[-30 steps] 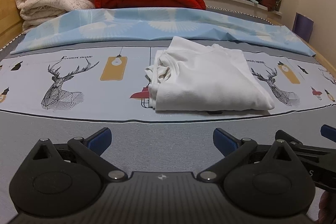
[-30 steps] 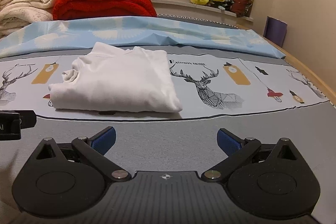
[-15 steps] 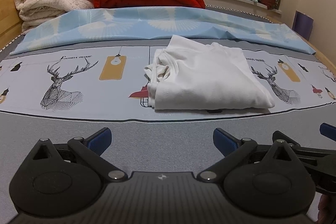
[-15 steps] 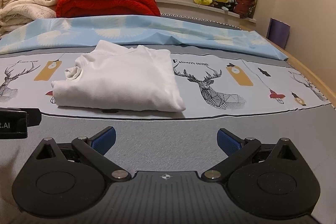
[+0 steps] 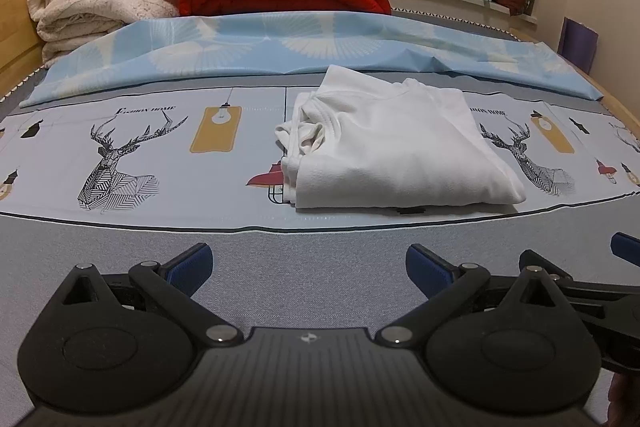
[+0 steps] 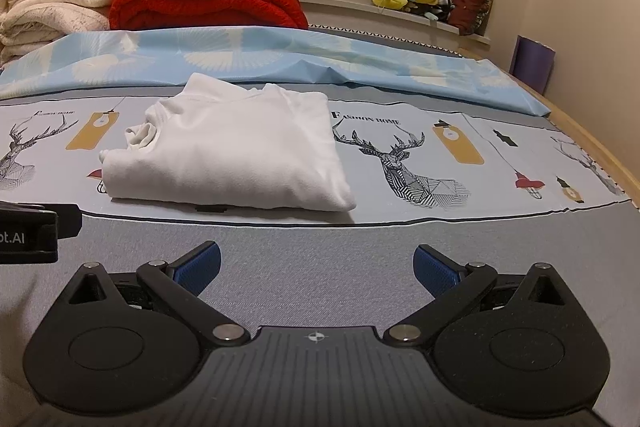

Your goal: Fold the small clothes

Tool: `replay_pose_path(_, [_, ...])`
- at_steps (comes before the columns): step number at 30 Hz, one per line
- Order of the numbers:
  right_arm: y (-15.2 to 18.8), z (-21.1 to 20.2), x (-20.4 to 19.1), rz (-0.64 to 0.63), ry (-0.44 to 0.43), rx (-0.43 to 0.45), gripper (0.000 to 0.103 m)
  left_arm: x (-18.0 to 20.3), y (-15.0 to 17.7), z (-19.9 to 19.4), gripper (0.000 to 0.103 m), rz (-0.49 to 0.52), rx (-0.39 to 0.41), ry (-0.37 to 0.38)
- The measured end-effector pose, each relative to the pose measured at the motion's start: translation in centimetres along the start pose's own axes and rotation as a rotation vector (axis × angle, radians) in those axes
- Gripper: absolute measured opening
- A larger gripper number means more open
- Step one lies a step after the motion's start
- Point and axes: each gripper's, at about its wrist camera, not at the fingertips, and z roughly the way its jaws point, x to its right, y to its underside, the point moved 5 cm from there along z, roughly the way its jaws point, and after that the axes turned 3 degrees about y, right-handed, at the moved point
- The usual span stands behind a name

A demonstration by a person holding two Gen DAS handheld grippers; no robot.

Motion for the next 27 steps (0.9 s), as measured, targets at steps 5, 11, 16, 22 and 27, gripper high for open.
replay_pose_path(5, [0.0,0.0,-0.03,0.0,0.001,0.0,0.102,-0.01,0.04,0.05,0.103,0.002,0.001,0.0])
replay_pose_path(11, [0.05,0.01,0.09,-0.003,-0.002,-0.001,0.102,-0.01,0.09,0.1,0.103,0.004,-0.001,0.001])
replay_pose_path(16, [0.05,0.02,0.04,-0.002,-0.001,-0.001,0.102,-0.04,0.11,0.13,0.103,0.005,-0.002,0.0])
replay_pose_path(22, [0.11,0.03,0.07,-0.004,-0.003,-0.002,0.102,-0.04,0.14,0.13,0.103,0.004,-0.004,0.001])
replay_pose_path(27, [0.11,0.03,0.06,-0.003,-0.002,-0.002,0.102,-0.1,0.24,0.21,0.103,0.005,-0.004,-0.001])
